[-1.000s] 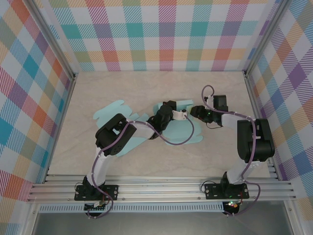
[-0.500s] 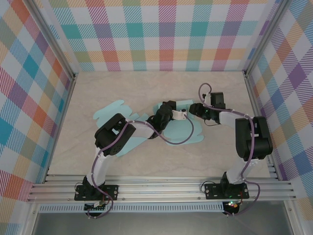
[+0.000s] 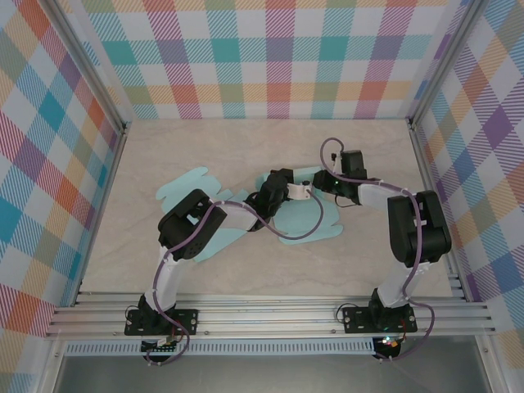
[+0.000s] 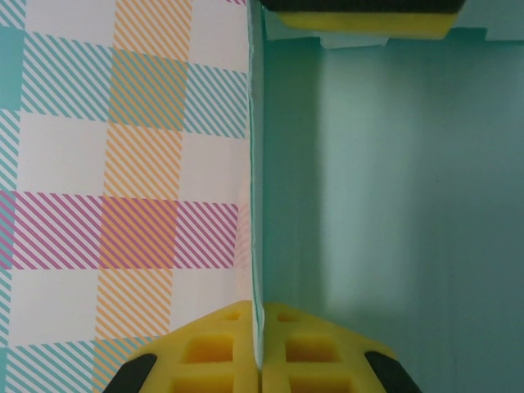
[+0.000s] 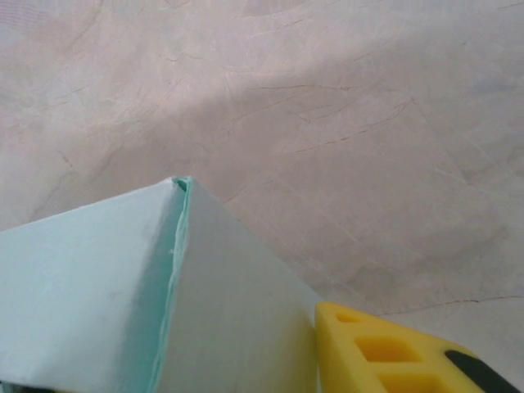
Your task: Fold the paper box
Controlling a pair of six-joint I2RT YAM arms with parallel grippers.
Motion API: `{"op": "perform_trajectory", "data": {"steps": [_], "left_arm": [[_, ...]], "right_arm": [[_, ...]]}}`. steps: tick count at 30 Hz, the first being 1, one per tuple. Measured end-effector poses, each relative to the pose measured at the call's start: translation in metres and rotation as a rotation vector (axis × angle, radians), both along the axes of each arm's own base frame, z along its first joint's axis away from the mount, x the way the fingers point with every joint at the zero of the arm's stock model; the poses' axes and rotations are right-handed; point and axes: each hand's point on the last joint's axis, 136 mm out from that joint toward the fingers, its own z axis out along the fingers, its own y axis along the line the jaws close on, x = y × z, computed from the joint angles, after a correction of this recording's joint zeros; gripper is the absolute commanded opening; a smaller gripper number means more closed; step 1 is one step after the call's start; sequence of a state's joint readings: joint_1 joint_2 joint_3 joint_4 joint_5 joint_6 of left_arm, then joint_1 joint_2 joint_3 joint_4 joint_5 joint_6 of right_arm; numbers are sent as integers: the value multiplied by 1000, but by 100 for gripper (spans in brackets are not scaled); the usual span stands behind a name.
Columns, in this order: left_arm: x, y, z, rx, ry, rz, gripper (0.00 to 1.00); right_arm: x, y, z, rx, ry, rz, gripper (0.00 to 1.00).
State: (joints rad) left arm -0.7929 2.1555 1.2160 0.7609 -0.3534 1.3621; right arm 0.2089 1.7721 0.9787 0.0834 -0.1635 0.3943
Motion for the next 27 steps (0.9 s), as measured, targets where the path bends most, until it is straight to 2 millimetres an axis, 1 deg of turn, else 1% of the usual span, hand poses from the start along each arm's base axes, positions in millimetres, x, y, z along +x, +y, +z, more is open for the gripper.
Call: {"op": "perform_trajectory", "data": {"steps": [3,7,14,26,27], "left_arm": [[1,-1,1,-9,6,3,0],[2,-2,2,-15,15,6,0],[3,-2,2,-51,42,24,0],[3,-6,6,-112,65,37,0],[2,-7,5,-119,71,37,5]], "right_arm": [[2,-2,0,-39,-11,-13,22],[3,-5,-1,-78,-18,-26,17],[5,-7,-2,-145,-40,-46,0],[0,-18,-1,-290,-55,-130,0],[0,-18,-1,-291,-55,-131,0]]}}
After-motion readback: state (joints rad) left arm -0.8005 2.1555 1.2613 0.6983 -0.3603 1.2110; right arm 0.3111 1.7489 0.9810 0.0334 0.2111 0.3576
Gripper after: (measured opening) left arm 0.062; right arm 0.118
